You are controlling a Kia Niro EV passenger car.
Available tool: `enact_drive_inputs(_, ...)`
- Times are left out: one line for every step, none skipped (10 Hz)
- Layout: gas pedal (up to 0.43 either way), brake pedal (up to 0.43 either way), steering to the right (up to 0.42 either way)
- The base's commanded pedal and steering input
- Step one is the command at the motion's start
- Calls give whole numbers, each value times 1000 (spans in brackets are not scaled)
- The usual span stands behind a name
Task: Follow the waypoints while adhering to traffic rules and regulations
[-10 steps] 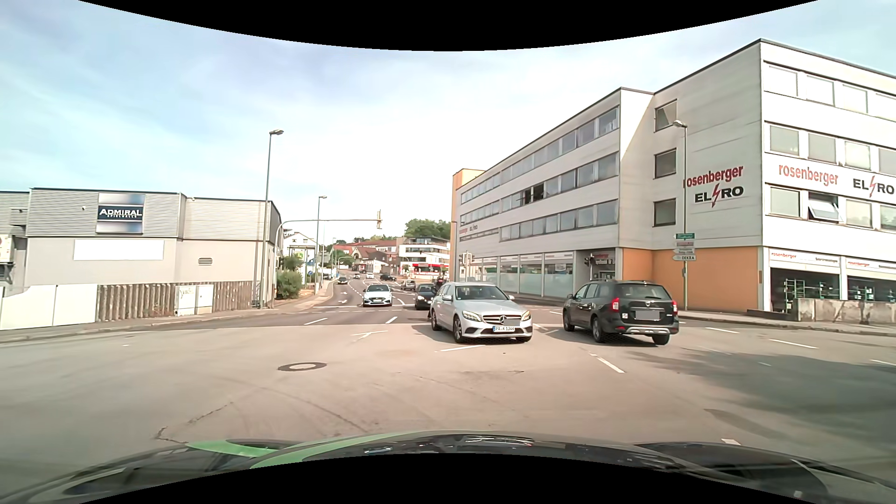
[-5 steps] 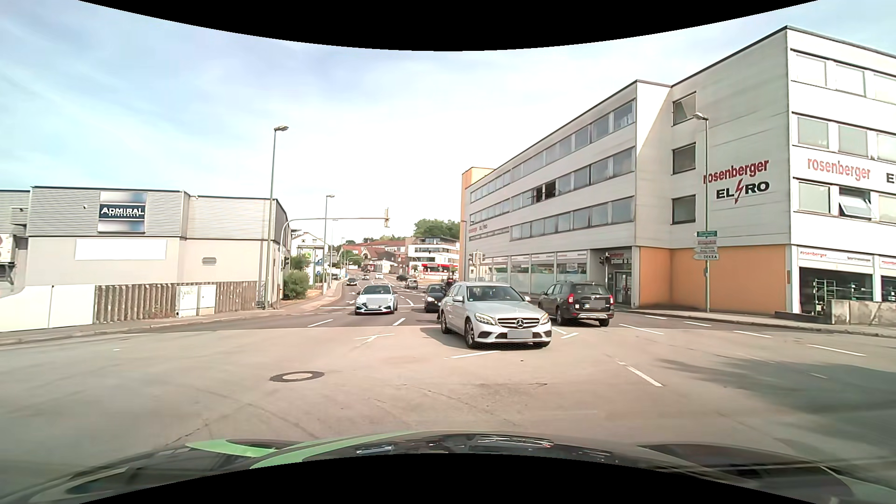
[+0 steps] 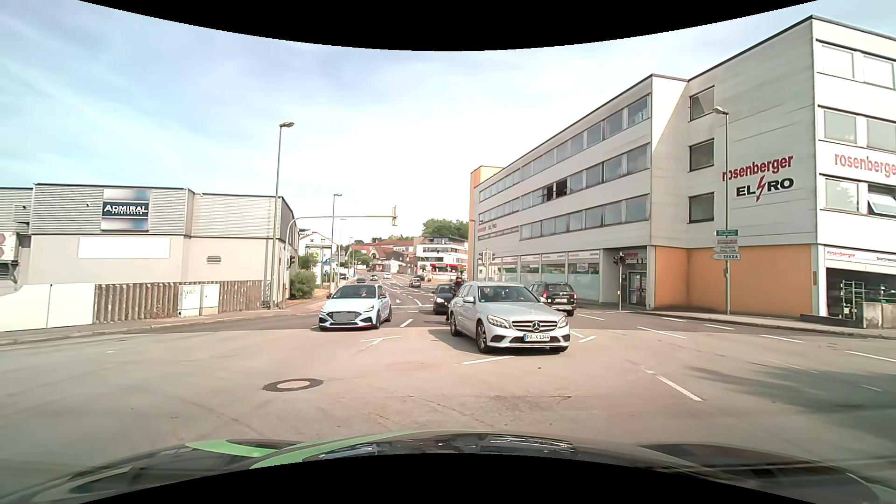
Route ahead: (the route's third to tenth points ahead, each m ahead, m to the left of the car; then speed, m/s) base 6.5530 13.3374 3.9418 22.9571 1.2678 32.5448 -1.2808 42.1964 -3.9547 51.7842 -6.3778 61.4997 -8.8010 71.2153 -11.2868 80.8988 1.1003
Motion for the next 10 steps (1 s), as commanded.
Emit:
enact_drive_inputs(0,159,-150)
enact_drive_inputs(0,171,-152)
enact_drive_inputs(0,171,-155)
enact_drive_inputs(0,177,-158)
enact_drive_inputs(0,177,-158)
enact_drive_inputs(0,177,-158)
enact_drive_inputs(0,177,-159)
enact_drive_inputs(0,177,-159)
enact_drive_inputs(0,177,-158)
enact_drive_inputs(0,177,-159)
